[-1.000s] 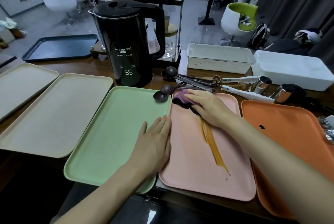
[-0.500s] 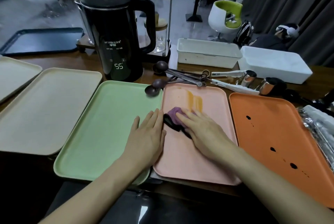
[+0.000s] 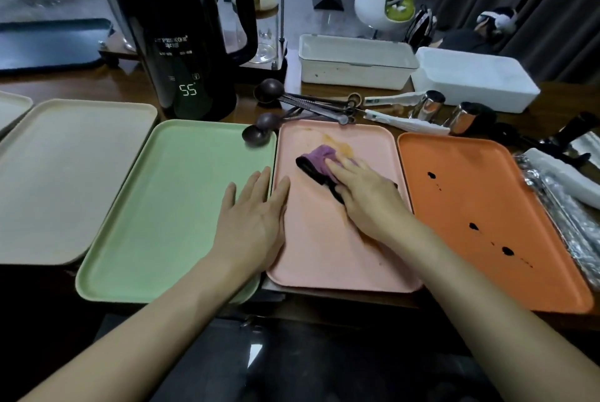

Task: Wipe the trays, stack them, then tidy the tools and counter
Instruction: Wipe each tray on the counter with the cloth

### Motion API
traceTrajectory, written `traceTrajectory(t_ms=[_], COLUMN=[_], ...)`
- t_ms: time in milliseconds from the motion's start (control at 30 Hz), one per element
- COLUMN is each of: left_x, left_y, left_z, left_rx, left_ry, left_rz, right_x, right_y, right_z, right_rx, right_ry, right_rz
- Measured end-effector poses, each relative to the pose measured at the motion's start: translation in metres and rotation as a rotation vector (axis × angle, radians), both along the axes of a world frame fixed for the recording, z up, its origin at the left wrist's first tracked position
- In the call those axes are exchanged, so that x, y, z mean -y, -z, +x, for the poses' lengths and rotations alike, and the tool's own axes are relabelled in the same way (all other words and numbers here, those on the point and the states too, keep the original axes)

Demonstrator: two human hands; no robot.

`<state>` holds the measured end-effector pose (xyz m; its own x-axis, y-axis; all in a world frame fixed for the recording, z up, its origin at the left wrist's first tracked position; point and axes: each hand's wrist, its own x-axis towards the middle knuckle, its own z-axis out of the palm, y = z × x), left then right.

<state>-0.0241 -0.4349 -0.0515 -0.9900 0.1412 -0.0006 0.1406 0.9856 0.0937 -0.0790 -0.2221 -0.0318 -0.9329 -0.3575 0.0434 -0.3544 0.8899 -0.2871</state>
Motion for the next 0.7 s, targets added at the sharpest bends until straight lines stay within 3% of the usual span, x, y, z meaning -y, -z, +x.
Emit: traceTrajectory(t_ms=[233, 567, 700], left_x=[-0.002, -0.018, -0.016], left_y=[-0.001, -0.012, -0.006], left_z=[-0.003, 0.004, 0.005], left_rx=[-0.002, 0.001, -0.050], left_ry=[-0.008, -0.077, -0.108], left_rz=[0.006, -0.118, -0.076], right_x=[-0.013, -0.015, -0.013], right_y=[0.003, 0.010, 0.013], right_z=[0.116, -0.024, 0.000], right_rx=[0.086, 0.011, -0.023], right_ry=[-0.062, 0.063, 0.004], right_rz=[-0.073, -0.014, -0.024])
